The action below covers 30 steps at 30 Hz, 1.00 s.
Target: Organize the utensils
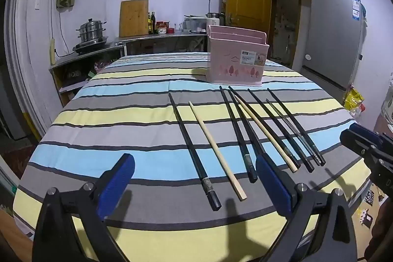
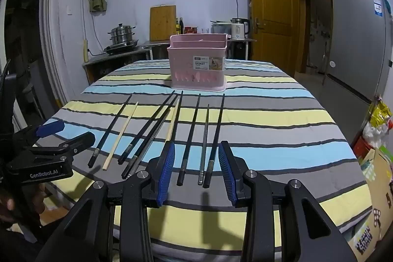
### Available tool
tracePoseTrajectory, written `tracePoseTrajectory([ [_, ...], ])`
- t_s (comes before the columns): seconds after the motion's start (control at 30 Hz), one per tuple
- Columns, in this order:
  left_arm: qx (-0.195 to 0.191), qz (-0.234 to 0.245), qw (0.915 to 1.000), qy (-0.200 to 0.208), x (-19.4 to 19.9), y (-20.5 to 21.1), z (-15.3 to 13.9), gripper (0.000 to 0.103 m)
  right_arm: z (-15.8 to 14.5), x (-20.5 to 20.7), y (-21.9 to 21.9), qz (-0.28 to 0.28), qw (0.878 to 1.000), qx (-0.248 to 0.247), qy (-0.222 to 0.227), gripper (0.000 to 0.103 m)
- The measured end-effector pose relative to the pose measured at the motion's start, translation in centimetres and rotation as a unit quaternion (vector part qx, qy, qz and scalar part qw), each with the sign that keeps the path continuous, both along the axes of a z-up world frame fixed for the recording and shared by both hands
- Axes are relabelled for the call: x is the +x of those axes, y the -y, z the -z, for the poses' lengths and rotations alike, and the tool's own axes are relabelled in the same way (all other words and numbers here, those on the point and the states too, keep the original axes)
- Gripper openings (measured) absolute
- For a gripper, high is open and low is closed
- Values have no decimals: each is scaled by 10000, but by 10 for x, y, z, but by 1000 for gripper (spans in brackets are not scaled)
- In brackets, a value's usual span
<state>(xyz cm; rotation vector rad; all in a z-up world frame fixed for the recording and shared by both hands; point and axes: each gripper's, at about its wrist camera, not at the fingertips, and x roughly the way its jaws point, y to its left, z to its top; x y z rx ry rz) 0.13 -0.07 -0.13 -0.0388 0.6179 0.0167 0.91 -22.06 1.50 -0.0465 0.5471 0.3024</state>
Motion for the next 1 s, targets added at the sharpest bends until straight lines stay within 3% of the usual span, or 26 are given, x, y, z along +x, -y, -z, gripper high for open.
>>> tracePoseTrajectory([
  [0.07,24,26,9999,145,-3,1,0,100,1,0,0,-1,10000,-2,1,38],
  [1.0,-42,41,9998,197,-7,1,-8,100,1,-4,-3,-1,10000,-30,-28,38],
])
